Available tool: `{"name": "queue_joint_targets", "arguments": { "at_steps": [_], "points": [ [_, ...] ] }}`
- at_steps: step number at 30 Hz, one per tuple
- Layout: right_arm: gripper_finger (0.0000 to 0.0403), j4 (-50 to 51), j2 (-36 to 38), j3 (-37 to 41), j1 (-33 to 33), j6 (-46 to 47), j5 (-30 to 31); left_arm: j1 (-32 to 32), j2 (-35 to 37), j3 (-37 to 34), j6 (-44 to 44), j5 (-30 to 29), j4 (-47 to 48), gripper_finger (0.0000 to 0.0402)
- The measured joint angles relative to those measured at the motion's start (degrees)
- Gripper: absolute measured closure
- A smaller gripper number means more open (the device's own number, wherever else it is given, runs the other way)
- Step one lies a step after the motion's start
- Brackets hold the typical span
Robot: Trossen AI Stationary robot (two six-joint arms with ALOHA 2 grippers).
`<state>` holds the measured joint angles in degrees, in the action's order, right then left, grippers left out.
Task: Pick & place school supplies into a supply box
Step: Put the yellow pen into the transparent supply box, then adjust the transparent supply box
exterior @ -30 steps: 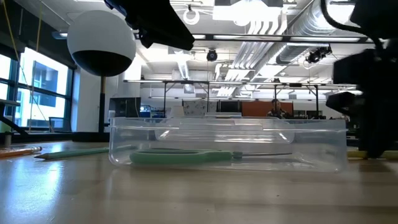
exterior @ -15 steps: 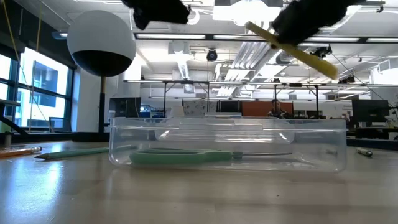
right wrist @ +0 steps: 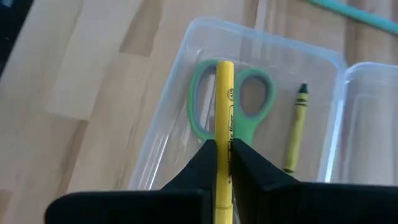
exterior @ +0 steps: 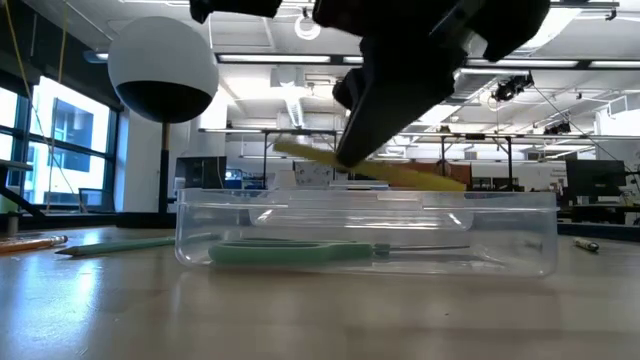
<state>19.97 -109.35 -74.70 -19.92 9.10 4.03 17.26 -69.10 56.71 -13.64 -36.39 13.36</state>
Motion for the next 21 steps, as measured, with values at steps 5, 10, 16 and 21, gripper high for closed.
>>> {"name": "queue_joint_targets", "arguments": {
  "at_steps": [5, 10, 16, 21],
  "points": [
    [0.0381, 1.4, -3.4, -0.4, 0.7, 3.4, 0.1, 0.0, -0.6, 0.0, -0.9, 2.1, 1.4, 0.0266],
    [0.0363, 2.3, -3.8, -0.5, 1.6, 5.2, 1.0, 0.0, -0.5, 0.0, -1.8, 2.5, 2.0, 0.0266],
    [0.0336, 5.2, -3.9, -0.5, 3.1, 3.7, 3.1, 0.0, -0.5, 0.0, -1.8, 2.5, 1.9, 0.0266],
    [0.0321, 6.8, -3.9, -0.5, 3.9, 3.1, 4.2, 0.0, -0.5, 0.0, -1.8, 2.5, 1.8, 0.0266]
  ]
}}
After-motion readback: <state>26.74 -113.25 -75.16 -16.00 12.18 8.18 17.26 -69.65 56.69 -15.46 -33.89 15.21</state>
